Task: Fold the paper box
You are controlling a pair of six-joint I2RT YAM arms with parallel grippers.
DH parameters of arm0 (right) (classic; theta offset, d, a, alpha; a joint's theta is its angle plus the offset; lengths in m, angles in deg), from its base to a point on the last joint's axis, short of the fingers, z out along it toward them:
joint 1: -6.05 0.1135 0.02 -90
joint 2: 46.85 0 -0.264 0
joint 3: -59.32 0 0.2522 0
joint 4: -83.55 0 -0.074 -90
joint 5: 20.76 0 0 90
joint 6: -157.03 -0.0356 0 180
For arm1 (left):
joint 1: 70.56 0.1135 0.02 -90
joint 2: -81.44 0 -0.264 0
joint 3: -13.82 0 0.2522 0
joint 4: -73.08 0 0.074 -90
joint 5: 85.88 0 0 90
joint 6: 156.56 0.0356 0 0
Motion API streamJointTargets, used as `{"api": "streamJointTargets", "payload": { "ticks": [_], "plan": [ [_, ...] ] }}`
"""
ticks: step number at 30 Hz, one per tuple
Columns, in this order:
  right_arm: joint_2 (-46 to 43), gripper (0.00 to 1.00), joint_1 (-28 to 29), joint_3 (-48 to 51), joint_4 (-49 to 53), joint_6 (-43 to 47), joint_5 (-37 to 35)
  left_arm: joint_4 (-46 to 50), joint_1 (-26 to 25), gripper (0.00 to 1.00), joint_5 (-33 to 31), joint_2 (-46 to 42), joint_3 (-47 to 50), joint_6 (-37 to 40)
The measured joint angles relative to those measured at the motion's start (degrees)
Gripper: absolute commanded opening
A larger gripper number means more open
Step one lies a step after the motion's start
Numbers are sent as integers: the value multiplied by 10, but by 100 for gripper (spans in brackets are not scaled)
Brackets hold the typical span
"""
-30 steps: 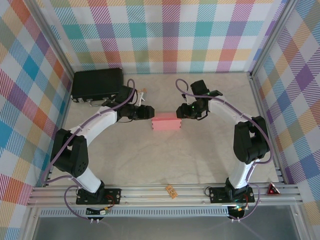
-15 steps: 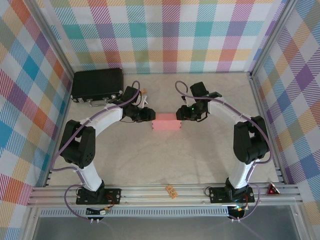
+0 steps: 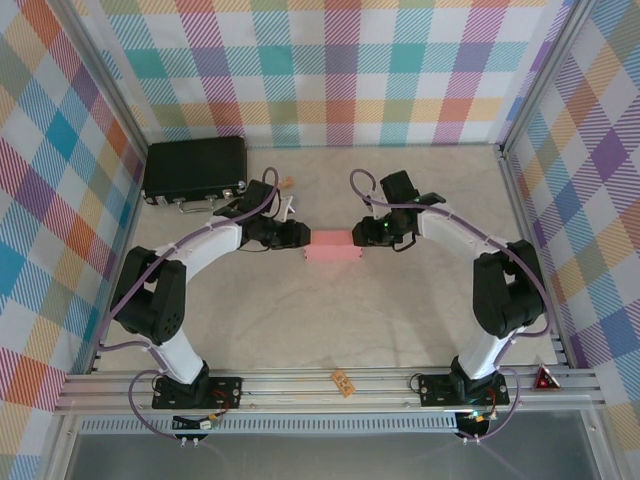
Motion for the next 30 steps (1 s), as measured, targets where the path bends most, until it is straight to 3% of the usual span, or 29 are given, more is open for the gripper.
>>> {"api": "streamJointTargets", "payload": {
  "ticks": [18, 26, 30],
  "plan": [
    [-49, 41, 33, 122, -56, 8, -4, -62, -24, 39, 9, -26, 97, 13],
    [-85, 48, 36, 151, -88, 2, -33, -76, -25, 48, 7, -44, 113, 15],
    [-108, 50, 36, 169, -99, -8, -90, -74, -25, 56, -35, -73, 116, 24]
  ]
}}
